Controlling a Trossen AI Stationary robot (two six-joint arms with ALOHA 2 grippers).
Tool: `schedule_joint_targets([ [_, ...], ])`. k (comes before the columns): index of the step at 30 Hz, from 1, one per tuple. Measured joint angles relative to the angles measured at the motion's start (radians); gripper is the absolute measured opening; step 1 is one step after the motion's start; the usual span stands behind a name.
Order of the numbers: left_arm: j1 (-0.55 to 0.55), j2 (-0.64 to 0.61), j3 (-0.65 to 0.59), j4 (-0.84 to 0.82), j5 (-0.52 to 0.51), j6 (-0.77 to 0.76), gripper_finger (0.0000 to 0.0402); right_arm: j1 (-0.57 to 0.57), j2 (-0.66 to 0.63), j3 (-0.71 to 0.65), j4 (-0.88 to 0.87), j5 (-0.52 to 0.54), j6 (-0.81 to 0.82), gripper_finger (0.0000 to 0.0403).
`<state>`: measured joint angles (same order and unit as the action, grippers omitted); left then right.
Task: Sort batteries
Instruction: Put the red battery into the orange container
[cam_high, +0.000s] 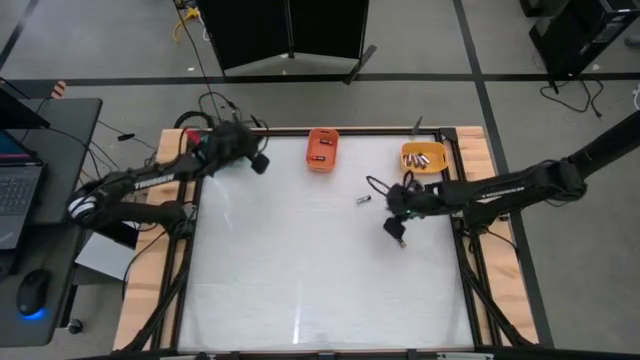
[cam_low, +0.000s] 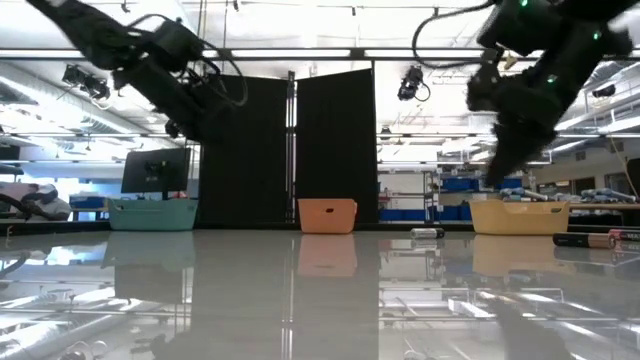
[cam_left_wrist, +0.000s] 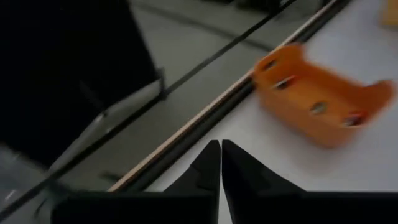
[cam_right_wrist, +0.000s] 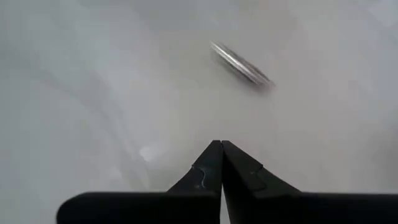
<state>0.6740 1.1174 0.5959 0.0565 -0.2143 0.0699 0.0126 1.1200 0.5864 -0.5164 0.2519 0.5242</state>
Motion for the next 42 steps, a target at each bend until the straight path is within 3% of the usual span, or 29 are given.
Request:
schedule_joint_targets([
  [4,-0.093,-0.063,-0.066,0.070,0.003,0.001,0.0017,-0.043,0.000,0.090,-0.409,0.042,0.212,0.0016],
  [10,-0.189,-0.083,-0.090,0.081,0.004,0.018,0.0017,-0.191,0.004,0.069,-0.613,0.009,0.322,0.0027],
  [23,-0.276,-0.082,-0.090,0.089,0.004,0.057,0.0017,-0.452,0.010,0.008,-0.599,-0.026,0.185,0.0119],
  [31,-0.282,-0.081,-0.090,0.087,0.004,0.057,0.0017,-0.583,0.085,0.008,-0.598,-0.027,0.172,0.0125],
  [42,-0.291,-0.081,-0.090,0.083,0.005,0.059,0.0017,-0.633,0.238,0.008,-0.585,-0.035,0.156,0.0124],
])
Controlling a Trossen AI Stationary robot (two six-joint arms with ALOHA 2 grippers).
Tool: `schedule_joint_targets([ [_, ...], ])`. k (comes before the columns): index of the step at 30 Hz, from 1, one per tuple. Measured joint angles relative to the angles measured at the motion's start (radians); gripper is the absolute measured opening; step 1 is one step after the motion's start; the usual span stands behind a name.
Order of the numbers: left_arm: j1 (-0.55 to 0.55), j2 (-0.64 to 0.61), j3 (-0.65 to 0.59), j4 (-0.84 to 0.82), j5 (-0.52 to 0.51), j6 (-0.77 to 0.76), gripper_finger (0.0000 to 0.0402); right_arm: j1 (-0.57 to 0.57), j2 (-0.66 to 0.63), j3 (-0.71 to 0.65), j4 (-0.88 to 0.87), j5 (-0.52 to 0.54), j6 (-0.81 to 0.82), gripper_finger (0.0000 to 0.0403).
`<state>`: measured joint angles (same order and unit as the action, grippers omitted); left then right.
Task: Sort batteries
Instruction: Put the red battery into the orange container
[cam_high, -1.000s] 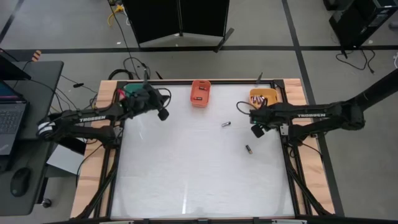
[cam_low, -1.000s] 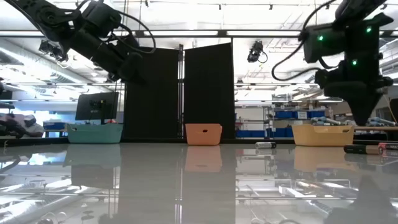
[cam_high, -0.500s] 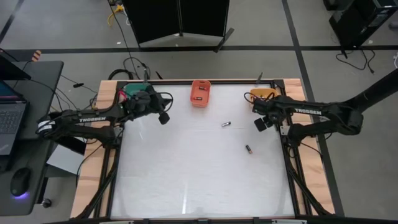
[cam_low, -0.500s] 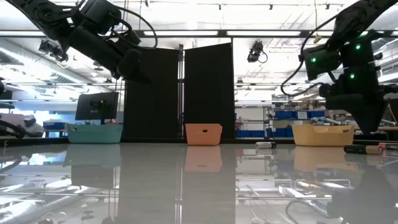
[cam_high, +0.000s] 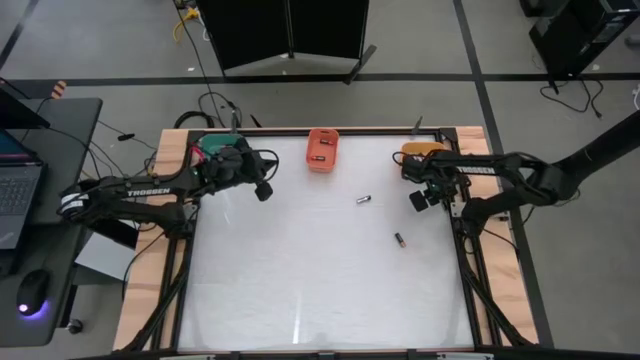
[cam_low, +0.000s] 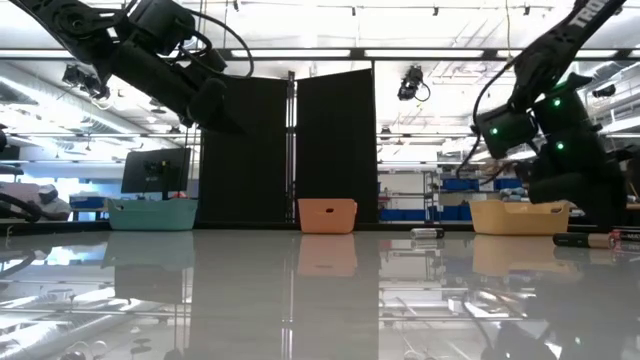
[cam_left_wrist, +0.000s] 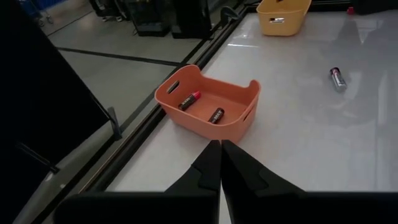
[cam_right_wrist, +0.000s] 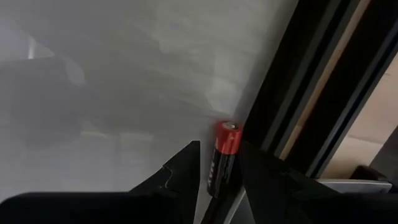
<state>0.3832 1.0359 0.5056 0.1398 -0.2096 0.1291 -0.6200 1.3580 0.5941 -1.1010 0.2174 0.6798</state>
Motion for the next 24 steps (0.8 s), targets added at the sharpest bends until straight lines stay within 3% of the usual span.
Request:
schedule_joint_targets([
  [15,0.000,0.000,0.000,-0.002,0.000,0.001,0.0017,-0.053,0.090,0.001,0.036,-0.082,-0.104,0.0119],
  [24,0.000,0.000,0.000,-0.003,0.000,0.001,0.0017,0.002,0.074,0.000,0.053,-0.125,-0.142,0.0068],
])
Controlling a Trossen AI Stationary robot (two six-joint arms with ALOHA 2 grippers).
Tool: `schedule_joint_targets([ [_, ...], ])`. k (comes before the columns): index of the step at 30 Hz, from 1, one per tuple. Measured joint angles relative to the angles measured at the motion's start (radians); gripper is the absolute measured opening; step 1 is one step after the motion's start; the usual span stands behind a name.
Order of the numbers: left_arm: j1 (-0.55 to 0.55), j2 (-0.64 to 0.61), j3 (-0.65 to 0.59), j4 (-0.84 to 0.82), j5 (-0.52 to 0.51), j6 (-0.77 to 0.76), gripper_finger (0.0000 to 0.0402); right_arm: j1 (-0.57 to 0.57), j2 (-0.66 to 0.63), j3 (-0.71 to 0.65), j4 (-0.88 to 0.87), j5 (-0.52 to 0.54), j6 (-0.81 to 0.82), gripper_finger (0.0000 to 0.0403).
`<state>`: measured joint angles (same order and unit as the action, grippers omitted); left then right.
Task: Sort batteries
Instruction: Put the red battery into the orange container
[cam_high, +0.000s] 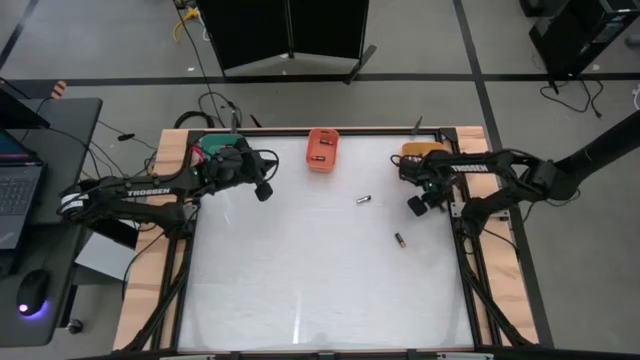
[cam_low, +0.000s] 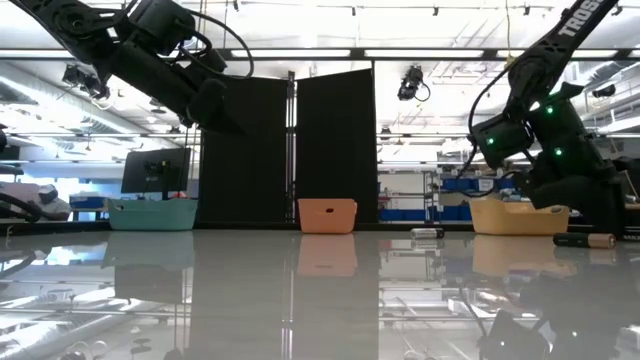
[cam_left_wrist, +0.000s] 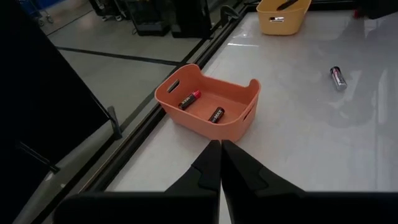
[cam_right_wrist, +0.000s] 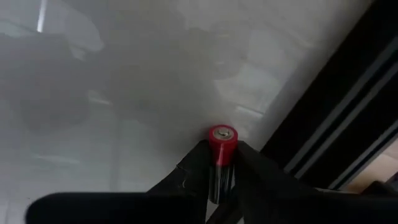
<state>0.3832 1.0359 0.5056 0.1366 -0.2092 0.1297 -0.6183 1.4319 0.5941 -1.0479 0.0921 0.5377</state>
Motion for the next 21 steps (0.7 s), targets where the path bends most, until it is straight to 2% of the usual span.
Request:
schedule_joint_targets([
  [5,0.000,0.000,0.001,0.001,0.000,-0.001,0.0017,0.072,-0.001,0.004,-0.006,-0.013,0.000,0.0056],
  [8,0.000,0.000,0.001,0.004,0.000,-0.005,0.0017,0.123,-0.010,0.024,-0.010,-0.064,0.005,0.0056],
  [15,-0.004,0.000,0.001,0.035,0.052,-0.068,0.0017,0.283,-0.105,0.110,0.022,-0.113,0.001,0.0055],
  [18,-0.011,0.005,0.001,0.064,0.116,-0.098,0.0017,0.355,-0.164,0.131,0.127,-0.112,0.001,0.0055],
  [21,-0.023,0.019,0.001,0.096,0.146,-0.108,0.0017,0.410,-0.214,0.128,0.331,-0.092,-0.006,0.0055],
])
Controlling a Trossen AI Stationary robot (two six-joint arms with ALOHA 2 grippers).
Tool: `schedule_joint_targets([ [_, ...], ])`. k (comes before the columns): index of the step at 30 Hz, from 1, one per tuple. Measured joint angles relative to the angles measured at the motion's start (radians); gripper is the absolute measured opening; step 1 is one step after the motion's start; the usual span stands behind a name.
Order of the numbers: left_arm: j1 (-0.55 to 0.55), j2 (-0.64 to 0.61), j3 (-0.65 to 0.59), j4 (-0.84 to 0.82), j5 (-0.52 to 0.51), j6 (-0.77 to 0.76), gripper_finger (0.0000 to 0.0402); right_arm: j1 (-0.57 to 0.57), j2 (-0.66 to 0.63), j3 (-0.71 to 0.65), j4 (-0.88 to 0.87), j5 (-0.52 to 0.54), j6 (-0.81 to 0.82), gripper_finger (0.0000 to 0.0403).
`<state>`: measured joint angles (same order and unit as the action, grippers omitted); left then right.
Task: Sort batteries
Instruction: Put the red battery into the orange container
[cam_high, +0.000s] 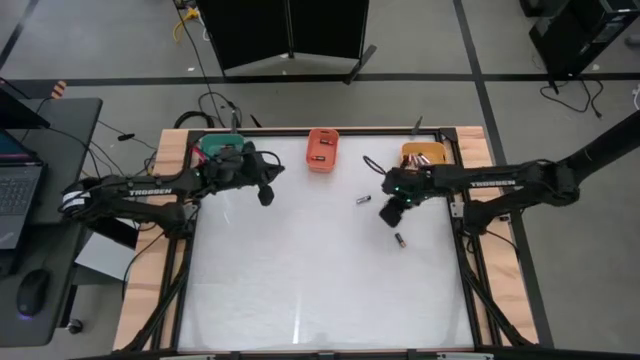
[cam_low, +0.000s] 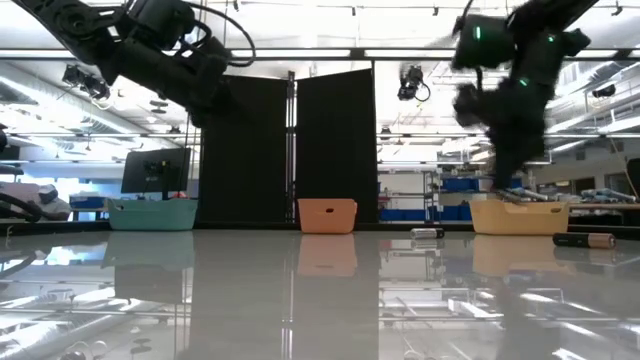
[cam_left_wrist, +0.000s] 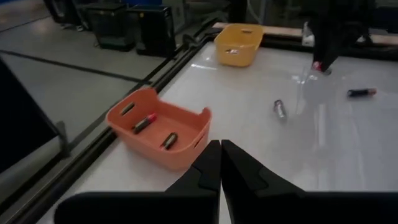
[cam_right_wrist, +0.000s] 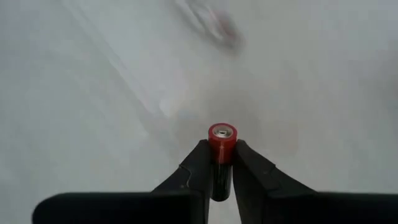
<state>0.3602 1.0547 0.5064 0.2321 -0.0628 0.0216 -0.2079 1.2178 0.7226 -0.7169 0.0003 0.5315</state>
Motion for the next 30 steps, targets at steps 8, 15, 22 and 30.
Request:
schedule_joint_targets([
  [8,-0.022,0.065,0.000,0.115,0.002,0.000,0.0017,0.005,0.079,-0.001,0.560,0.070,-0.090,0.0055],
  [15,-0.023,0.091,0.000,0.147,0.004,0.000,0.0017,-0.093,0.288,0.183,0.623,0.076,-0.227,0.0055],
  [22,-0.023,0.091,0.000,0.162,0.005,0.003,0.0017,-0.192,0.509,0.525,0.401,0.091,-0.443,0.0055],
  [30,-0.023,0.091,0.000,0.167,0.007,0.010,0.0017,-0.284,0.792,0.959,0.036,0.092,-0.736,0.0055],
])
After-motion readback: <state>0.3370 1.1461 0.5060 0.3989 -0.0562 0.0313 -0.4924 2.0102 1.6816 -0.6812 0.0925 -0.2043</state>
